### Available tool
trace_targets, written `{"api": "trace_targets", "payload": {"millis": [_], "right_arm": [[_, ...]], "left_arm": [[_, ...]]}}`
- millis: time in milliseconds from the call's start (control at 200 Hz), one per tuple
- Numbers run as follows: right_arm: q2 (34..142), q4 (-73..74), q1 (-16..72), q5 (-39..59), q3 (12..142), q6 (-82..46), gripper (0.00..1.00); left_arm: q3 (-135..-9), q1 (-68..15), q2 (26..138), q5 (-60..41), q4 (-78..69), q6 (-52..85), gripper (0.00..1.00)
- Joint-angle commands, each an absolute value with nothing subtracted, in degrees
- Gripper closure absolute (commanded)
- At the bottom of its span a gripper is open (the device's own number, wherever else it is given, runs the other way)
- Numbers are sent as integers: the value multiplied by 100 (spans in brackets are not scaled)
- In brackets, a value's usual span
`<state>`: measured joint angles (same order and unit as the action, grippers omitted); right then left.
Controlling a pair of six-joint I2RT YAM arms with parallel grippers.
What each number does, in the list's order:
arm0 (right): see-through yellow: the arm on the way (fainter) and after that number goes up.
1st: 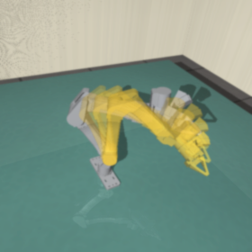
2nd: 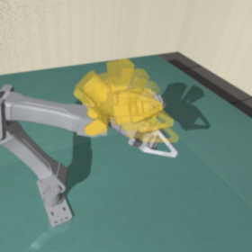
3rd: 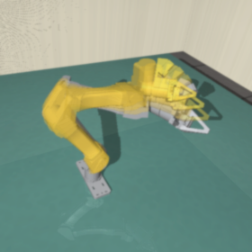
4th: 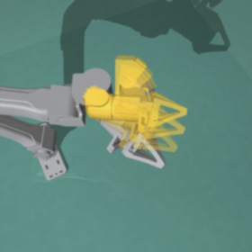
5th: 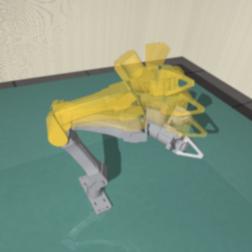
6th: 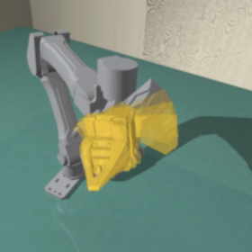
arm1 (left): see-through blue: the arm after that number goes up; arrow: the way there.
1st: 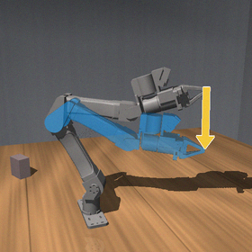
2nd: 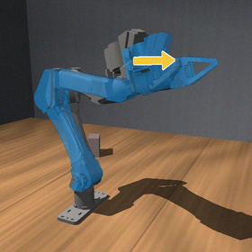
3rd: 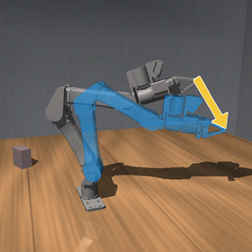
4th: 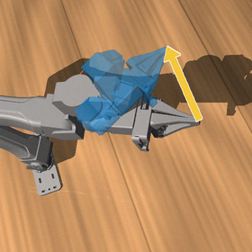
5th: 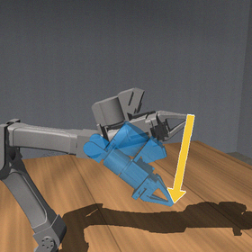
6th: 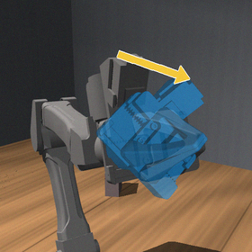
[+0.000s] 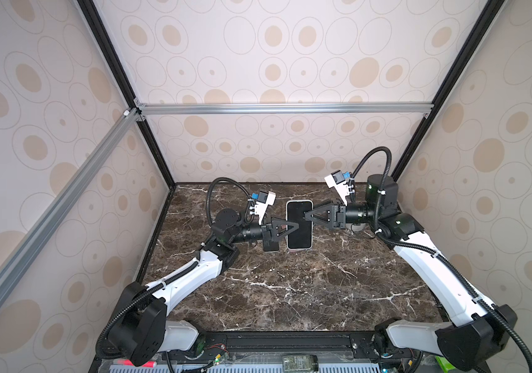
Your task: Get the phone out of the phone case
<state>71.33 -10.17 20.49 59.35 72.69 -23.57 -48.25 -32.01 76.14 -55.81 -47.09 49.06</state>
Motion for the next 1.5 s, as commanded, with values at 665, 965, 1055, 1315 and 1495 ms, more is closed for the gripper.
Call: {"api": "trace_targets", "payload": {"millis": [665,965,1055,1315,1495], "right_arm": [[7102,2313,2006,5686,6858,-4653,47],[6878,3589,2140,5903,6469,-5068,50],[6866,3682,2229,6083,6503,-5040,52],[6882,3832,2564,6234,6641,-4945,54],[6951,3654,2674,6248,6791,-4926,58]], "left_arm": [[-5205,-3252,6867,-4978,-4714,3721,100],[-5064,-3260,6967,-5540,-5915,3998,100],[-5064,-3261,6976,-5570,-5907,3964,100],[-4962,-3261,7031,-5642,-6213,4137,100],[-4903,-3266,7031,-5757,-6302,4177,100]]}}
